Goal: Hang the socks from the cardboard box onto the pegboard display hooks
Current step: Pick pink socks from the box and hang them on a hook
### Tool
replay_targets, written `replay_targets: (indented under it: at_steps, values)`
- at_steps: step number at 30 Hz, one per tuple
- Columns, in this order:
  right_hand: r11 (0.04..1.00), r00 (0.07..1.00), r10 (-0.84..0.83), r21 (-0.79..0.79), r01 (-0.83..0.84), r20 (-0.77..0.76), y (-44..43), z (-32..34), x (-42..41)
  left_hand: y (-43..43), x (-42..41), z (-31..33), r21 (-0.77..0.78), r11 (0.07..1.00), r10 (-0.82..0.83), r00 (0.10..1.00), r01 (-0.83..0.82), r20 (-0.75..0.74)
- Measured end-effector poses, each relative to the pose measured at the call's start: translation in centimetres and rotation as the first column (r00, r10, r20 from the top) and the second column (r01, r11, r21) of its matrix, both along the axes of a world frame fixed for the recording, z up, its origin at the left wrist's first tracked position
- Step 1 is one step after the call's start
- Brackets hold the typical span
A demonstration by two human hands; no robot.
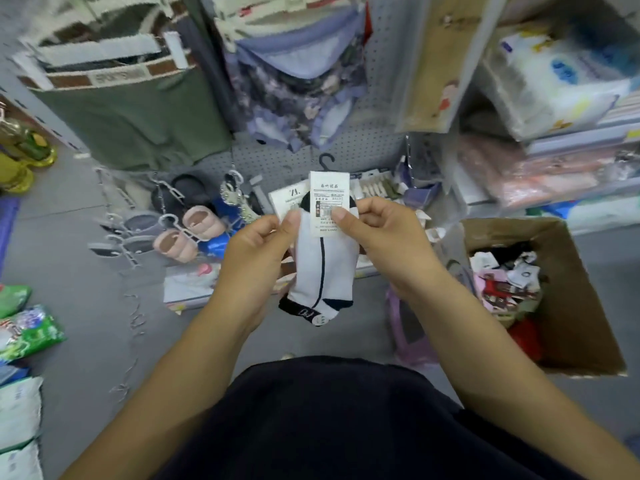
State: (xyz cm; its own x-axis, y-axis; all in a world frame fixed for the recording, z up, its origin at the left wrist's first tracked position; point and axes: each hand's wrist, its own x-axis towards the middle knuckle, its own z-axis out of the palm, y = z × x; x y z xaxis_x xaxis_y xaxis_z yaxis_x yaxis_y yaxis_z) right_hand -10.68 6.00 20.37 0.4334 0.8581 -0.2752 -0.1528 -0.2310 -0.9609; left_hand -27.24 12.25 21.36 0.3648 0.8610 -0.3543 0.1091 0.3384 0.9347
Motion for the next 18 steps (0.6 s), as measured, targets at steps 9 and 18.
replay_targets:
  at_steps: [9,18]
  values:
    - [0.966,0.956,-0.234,0.151,0.208,0.177,7.4,2.3,-8.2,7.4,-9.2,2.5,0.224,0.964,0.148,0.989,-0.142,-0.010]
    - [0.979,0.959,0.048,0.179,-0.101,0.278,11.1,4.1,-13.2,9.7,-10.3,3.6,0.185,0.972,0.139,0.989,-0.147,0.056]
